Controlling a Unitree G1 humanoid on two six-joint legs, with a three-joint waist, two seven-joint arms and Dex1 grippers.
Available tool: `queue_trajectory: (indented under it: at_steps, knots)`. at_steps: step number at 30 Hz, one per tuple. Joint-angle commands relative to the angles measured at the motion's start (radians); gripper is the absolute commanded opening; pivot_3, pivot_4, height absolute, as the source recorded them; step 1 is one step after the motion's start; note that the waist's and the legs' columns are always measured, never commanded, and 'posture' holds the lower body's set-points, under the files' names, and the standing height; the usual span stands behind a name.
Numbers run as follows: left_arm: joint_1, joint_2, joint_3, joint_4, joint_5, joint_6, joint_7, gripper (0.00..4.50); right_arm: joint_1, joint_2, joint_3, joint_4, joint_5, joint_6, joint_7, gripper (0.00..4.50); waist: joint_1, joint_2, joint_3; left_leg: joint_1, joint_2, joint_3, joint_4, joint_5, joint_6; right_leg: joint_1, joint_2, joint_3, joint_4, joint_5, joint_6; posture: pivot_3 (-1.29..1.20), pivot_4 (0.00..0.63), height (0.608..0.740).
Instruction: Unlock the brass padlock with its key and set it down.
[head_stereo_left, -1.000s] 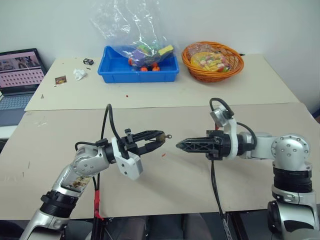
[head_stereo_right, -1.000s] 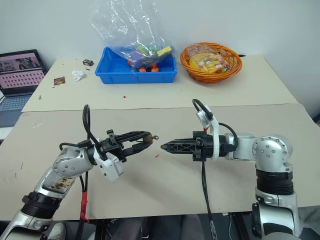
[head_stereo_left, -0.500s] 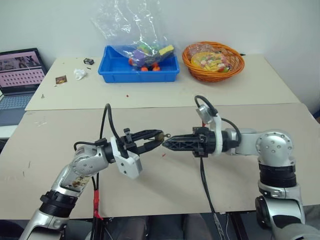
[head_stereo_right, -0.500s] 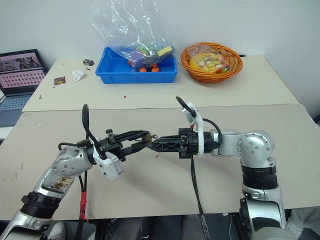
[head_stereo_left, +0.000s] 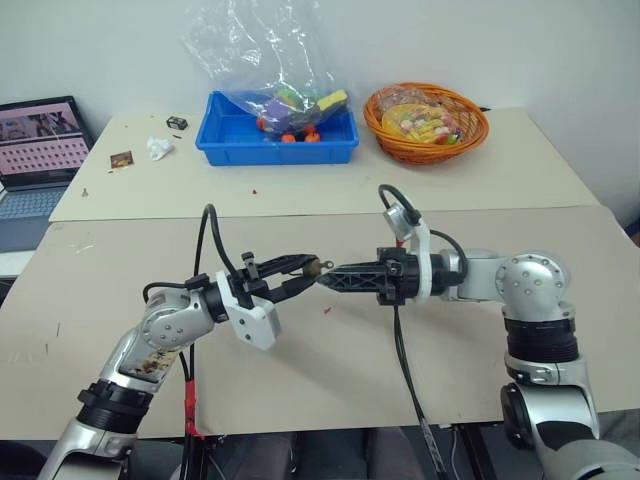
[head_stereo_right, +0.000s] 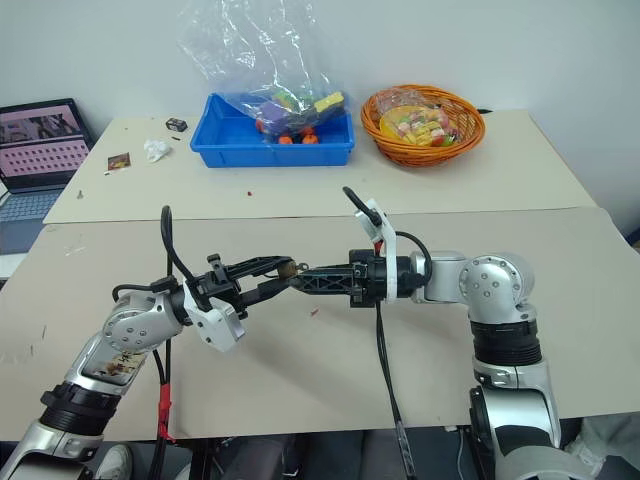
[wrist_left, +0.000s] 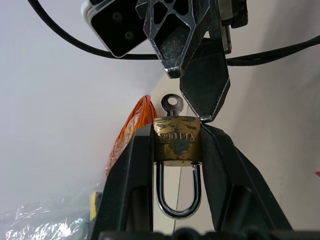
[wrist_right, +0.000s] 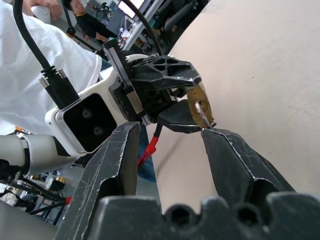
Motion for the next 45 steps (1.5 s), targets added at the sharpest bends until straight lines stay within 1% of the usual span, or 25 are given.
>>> queue_trajectory:
  at_steps: [1,7,17,35,37,38,42,43,45]
  knots:
    - [-0.001,0.001,0.003,-0.032,-0.011,-0.021,0.004,0.84,-0.008,-0.026,-0.011,-0.014,-0.013,-0.035,0.048,2.56,0.0,0.0,0.0,0.0,0.0,0.0,0.0,0.0,0.0,0.0,0.0,0.0,0.0,0.0,0.0,0.0,0.15,0.74]
    - [-0.001,0.002,0.002,-0.03,-0.012,-0.024,0.005,0.84,-0.004,-0.04,-0.016,-0.032,-0.017,-0.028,0.069,2.56,-0.002,0.0,0.0,0.0,0.0,0.0,0.0,0.0,0.0,0.0,0.0,0.0,0.0,0.0,0.0,0.0,0.15,0.74]
    - [-0.004,0.0,0.0,-0.026,-0.011,-0.025,0.005,0.84,-0.003,0.018,-0.022,-0.094,0.029,0.007,0.019,2.56,0.0,0.0,0.0,0.0,0.0,0.0,0.0,0.0,0.0,0.0,0.0,0.0,0.0,0.0,0.0,0.0,0.15,0.74]
    - [-0.012,-0.002,-0.001,-0.044,-0.014,-0.003,0.001,0.84,-0.013,0.05,-0.023,-0.061,0.035,0.012,-0.009,2.56,-0.001,0.0,0.0,0.0,0.0,0.0,0.0,0.0,0.0,0.0,0.0,0.0,0.0,0.0,0.0,0.0,0.15,0.74]
    - [-0.013,-0.002,-0.001,-0.043,-0.014,-0.004,0.002,0.84,-0.013,0.052,-0.025,-0.059,0.035,0.013,-0.012,2.05,-0.001,0.0,0.0,0.0,0.0,0.0,0.0,0.0,0.0,0.0,0.0,0.0,0.0,0.0,0.0,0.0,0.15,0.74]
    - [-0.013,-0.002,0.0,-0.043,-0.015,-0.004,0.002,0.84,-0.014,0.053,-0.025,-0.058,0.034,0.014,-0.014,1.9,-0.001,0.0,0.0,0.0,0.0,0.0,0.0,0.0,0.0,0.0,0.0,0.0,0.0,0.0,0.0,0.0,0.15,0.74]
    - [-0.014,-0.003,-0.001,-0.041,-0.015,-0.005,0.002,0.84,-0.015,0.055,-0.028,-0.056,0.037,0.015,-0.022,0.46,-0.001,0.0,0.0,0.0,0.0,0.0,0.0,0.0,0.0,0.0,0.0,0.0,0.0,0.0,0.0,0.0,0.15,0.74]
    - [-0.015,-0.003,-0.001,-0.04,-0.014,-0.005,0.002,0.84,-0.016,0.057,-0.029,-0.055,0.039,0.016,-0.025,0.25,-0.002,0.0,0.0,0.0,0.0,0.0,0.0,0.0,0.0,0.0,0.0,0.0,0.0,0.0,0.0,0.0,0.15,0.74]
    - [-0.015,-0.003,0.0,-0.039,-0.014,-0.004,0.002,0.84,-0.017,0.059,-0.029,-0.057,0.044,0.017,-0.026,0.18,-0.001,0.0,0.0,0.0,0.0,0.0,0.0,0.0,0.0,0.0,0.0,0.0,0.0,0.0,0.0,0.0,0.15,0.74]
